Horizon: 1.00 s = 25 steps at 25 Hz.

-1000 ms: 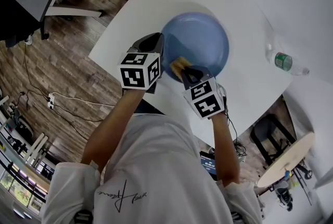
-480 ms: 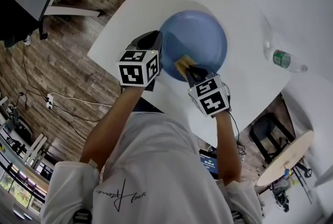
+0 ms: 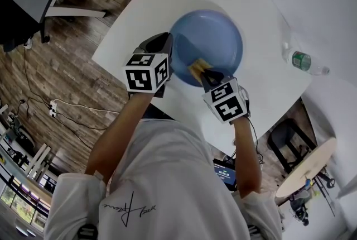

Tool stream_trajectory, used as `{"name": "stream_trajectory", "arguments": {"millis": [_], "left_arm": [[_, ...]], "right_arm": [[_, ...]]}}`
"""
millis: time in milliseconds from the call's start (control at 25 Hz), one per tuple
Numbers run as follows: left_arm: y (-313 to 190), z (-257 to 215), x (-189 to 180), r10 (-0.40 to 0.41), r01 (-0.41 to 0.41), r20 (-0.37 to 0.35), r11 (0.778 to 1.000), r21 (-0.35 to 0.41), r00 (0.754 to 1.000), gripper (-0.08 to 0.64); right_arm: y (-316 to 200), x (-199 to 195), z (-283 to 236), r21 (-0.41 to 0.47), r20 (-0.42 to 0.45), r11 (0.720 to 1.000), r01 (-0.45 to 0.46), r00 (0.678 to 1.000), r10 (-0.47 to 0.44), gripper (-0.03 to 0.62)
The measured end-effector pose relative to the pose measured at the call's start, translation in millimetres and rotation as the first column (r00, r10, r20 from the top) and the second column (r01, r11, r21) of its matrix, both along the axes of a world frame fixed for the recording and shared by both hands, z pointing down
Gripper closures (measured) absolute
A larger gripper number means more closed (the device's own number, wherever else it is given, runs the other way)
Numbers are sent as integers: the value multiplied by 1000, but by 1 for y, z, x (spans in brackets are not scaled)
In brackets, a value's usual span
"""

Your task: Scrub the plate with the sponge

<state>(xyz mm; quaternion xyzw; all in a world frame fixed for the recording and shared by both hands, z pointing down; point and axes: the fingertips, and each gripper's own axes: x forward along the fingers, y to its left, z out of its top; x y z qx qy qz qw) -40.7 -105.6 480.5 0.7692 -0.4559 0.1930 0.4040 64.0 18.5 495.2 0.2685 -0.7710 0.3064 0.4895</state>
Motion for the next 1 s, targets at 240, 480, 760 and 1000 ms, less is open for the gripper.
{"name": "stream_trajectory", "arguments": {"millis": [240,480,760,1000], "left_arm": [[1,1,2,3,-3,-2,1000,-3,1000,529],[3,1,2,2,-2,-2,1000,-4,1000,529],[3,0,2,-1,1,-3,1000,-5,1000,529],[4,0,1,4,-4,-5,1000,-7,1000,529]], "right_arm": [[0,9,2,-9,-32,999,45,998,-45,561],[1,18,1,-38,-73,995,94,993,-97,561],[-4,29,1,-46,-118,991,129,984,-134,561],[-10,38,2,-45,-151,991,129,979,-135,560]]}}
